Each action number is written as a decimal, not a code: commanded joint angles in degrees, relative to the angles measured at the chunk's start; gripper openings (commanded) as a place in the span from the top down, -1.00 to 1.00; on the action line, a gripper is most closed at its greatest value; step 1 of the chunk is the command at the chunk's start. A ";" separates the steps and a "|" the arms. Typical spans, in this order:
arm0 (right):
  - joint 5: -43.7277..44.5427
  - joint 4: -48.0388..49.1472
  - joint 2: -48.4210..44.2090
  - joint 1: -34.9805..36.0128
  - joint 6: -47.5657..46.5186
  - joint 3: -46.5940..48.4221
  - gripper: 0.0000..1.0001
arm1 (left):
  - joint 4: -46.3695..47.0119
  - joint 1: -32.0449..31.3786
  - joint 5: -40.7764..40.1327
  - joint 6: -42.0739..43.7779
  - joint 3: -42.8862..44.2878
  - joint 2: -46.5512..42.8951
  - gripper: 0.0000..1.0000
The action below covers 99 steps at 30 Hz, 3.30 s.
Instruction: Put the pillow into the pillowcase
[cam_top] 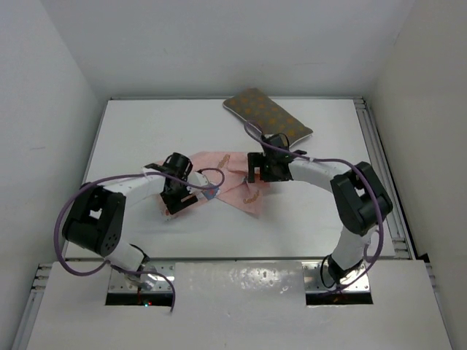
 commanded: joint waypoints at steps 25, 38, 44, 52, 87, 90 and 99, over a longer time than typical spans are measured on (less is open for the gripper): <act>4.68 2.51 -7.51 -6.07 -4.96 6.70 1.00 | -4.85 4.99 -1.15 -1.02 18.60 -2.27 0.60; 0.81 0.85 -3.83 -2.65 -1.45 5.47 1.00 | -5.05 -11.71 7.12 -0.19 -0.31 -7.20 -0.99; 1.51 -0.65 -3.65 -2.21 -1.45 5.29 1.00 | 3.12 -17.60 2.64 -2.77 -4.78 -2.80 -0.97; 2.13 -1.00 -4.00 -2.47 -1.18 5.47 1.00 | 13.41 -17.97 -10.88 -1.10 -13.05 1.51 -0.38; -13.08 -6.18 -44.33 -6.87 -16.74 4.76 1.00 | -10.75 11.93 -22.86 -6.11 68.51 -8.95 1.00; -12.37 -7.24 -45.92 -7.65 -16.83 6.69 1.00 | -13.38 11.13 -16.64 -7.06 64.06 -10.18 1.00; -8.35 2.41 -27.27 -10.03 -5.97 18.82 1.00 | -17.96 17.79 14.79 -27.52 42.52 -12.38 1.00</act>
